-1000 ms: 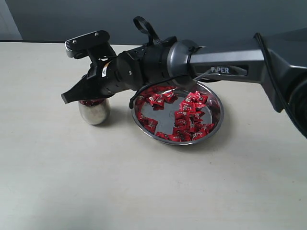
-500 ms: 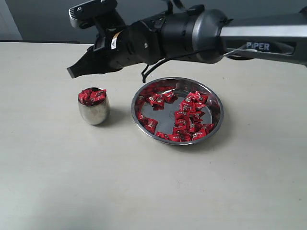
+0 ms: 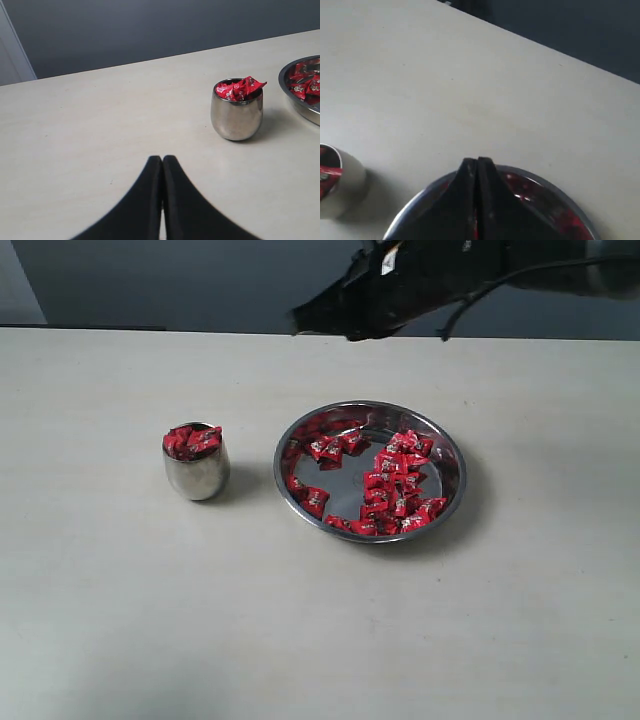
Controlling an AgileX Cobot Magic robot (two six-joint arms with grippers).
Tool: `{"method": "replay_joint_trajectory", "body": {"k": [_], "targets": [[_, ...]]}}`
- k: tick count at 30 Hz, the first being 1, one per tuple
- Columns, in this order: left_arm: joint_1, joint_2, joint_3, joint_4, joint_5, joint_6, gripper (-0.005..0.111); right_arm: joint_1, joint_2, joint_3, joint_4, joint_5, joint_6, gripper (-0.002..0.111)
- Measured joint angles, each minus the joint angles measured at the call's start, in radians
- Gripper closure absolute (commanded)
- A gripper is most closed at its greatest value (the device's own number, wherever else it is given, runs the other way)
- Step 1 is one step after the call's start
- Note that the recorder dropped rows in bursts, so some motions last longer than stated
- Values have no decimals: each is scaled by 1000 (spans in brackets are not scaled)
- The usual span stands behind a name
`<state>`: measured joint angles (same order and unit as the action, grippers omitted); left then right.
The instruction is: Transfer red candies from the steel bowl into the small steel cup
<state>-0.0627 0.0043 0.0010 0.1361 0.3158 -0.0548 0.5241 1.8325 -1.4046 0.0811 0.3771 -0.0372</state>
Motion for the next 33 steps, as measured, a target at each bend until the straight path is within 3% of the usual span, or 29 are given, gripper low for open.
{"method": "replay_joint_trajectory", "body": {"k": [13, 33], "targets": [[0, 0, 0, 0, 0, 0, 106, -123, -365, 430, 0, -173, 60, 109], [0, 0, 0, 0, 0, 0, 106, -129, -233, 570, 0, -318, 62, 109]]}}
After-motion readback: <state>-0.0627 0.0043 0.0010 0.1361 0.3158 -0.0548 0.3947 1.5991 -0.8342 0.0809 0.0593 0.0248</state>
